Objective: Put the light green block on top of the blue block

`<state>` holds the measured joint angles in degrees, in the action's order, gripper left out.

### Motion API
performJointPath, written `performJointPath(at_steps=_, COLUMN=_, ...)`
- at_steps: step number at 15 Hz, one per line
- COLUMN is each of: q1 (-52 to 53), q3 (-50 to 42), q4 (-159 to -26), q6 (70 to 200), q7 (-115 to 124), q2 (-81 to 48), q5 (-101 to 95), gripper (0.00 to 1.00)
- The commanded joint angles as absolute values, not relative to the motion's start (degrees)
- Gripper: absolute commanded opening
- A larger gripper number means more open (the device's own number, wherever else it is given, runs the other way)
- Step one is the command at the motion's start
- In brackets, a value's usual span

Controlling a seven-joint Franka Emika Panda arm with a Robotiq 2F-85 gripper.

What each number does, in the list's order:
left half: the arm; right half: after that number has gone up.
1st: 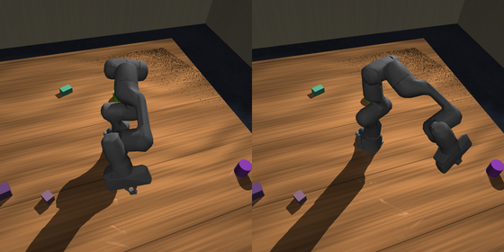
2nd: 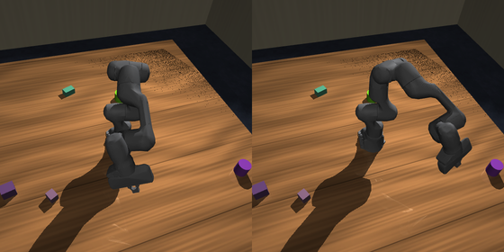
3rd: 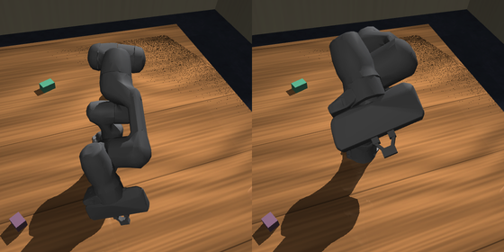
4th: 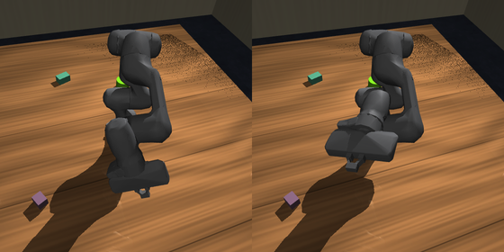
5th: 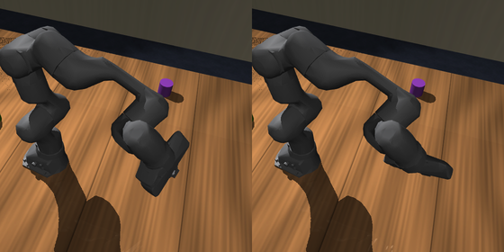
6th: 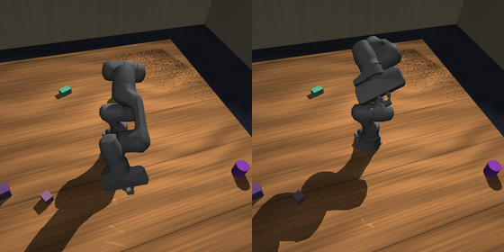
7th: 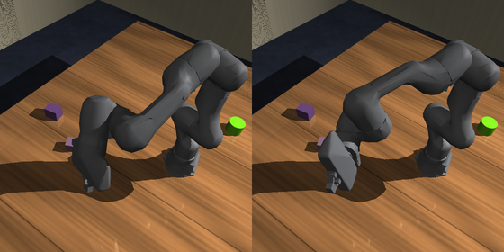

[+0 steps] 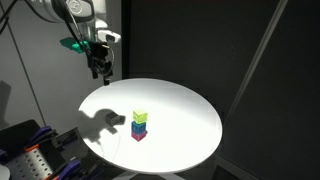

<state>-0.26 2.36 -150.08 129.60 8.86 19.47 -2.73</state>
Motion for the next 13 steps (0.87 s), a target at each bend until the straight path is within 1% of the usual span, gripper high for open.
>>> performJointPath(at_steps=1, q1=0.4, q3=2.2, q4=-151.1, q6=128.5, q7=7.8, q2=21.8, q5=-1.5, gripper=1.00)
performJointPath(at_steps=2, q1=-0.1, q3=2.5, q4=-150.3, q6=129.5, q7=8.7, q2=20.0, q5=-2.6, gripper=1.00)
performJointPath(at_steps=13, q1=-0.1, q3=2.5, q4=-150.5, q6=129.5, q7=8.7, q2=20.1, q5=-2.5, gripper=1.00)
